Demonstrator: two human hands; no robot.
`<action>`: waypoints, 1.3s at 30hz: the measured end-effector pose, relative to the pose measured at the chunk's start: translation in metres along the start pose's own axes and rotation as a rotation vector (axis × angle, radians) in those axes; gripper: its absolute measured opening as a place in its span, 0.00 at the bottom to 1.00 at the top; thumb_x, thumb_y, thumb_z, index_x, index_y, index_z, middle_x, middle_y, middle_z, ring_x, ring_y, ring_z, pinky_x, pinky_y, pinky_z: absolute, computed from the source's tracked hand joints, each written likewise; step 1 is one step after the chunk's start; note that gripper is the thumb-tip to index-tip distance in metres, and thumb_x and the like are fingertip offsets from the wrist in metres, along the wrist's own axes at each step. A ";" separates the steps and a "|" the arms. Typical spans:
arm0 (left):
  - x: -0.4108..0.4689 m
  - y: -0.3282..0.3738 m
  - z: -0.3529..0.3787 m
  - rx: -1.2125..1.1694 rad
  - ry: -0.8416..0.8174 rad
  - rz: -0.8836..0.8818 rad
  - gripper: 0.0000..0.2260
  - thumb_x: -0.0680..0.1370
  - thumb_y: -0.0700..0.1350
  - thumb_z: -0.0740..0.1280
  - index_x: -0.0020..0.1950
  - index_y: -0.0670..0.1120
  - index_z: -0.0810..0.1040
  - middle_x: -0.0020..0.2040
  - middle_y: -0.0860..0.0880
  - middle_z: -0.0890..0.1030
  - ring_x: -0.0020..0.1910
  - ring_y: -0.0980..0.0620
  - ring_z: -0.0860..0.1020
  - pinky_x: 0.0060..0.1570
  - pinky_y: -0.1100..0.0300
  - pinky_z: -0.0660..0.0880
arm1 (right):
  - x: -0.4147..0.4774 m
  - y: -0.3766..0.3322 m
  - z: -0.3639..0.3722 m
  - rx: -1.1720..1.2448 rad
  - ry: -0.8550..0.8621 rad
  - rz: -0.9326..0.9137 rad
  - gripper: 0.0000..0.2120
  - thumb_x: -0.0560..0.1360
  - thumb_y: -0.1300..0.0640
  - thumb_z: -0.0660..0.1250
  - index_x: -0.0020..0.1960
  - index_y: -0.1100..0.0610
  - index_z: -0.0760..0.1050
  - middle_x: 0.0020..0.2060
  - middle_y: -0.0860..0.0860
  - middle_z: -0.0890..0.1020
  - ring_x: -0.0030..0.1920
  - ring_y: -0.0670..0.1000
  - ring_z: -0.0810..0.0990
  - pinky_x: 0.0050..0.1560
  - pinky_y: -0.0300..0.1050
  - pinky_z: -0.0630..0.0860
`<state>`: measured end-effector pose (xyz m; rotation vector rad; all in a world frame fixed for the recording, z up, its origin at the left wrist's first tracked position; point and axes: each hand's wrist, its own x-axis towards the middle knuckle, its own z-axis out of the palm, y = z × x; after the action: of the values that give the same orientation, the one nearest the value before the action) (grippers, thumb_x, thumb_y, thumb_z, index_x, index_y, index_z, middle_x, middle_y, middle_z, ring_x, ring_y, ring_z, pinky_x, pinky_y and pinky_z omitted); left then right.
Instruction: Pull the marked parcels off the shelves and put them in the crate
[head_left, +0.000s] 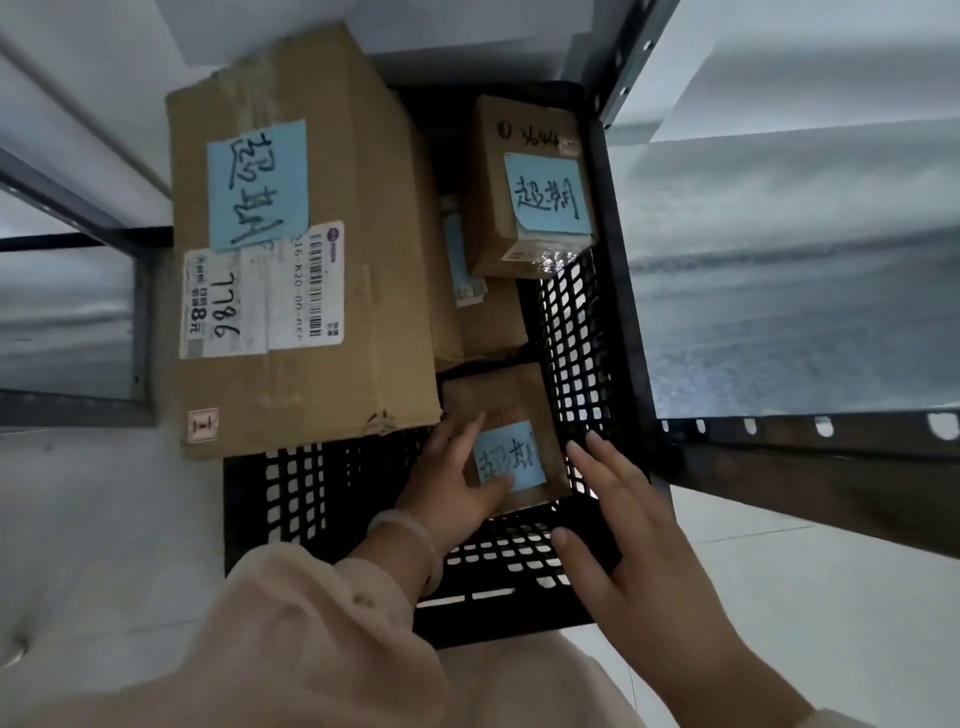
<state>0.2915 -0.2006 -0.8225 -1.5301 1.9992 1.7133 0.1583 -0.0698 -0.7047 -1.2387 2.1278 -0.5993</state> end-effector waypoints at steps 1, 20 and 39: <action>-0.006 0.003 -0.003 0.039 0.017 0.025 0.34 0.75 0.55 0.70 0.77 0.60 0.57 0.79 0.55 0.52 0.76 0.55 0.54 0.69 0.64 0.54 | 0.000 -0.001 -0.001 -0.013 -0.001 -0.009 0.31 0.74 0.48 0.68 0.74 0.38 0.59 0.74 0.35 0.58 0.73 0.38 0.57 0.67 0.41 0.62; -0.264 0.151 -0.062 0.589 0.562 0.469 0.27 0.75 0.57 0.64 0.73 0.51 0.69 0.72 0.48 0.70 0.71 0.46 0.68 0.66 0.45 0.69 | -0.107 -0.096 -0.128 -0.410 0.084 -0.280 0.38 0.70 0.38 0.68 0.76 0.47 0.60 0.74 0.50 0.65 0.75 0.53 0.60 0.72 0.52 0.57; -0.461 0.378 0.042 0.766 0.594 1.084 0.28 0.74 0.59 0.63 0.73 0.54 0.66 0.72 0.48 0.70 0.72 0.45 0.67 0.68 0.40 0.67 | -0.332 -0.103 -0.367 -0.485 0.671 -0.079 0.37 0.73 0.33 0.58 0.77 0.43 0.50 0.78 0.47 0.55 0.78 0.49 0.47 0.75 0.48 0.44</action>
<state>0.2279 0.0592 -0.2882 -0.6974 3.5572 0.2923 0.0967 0.2060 -0.2858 -1.5327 2.9202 -0.6115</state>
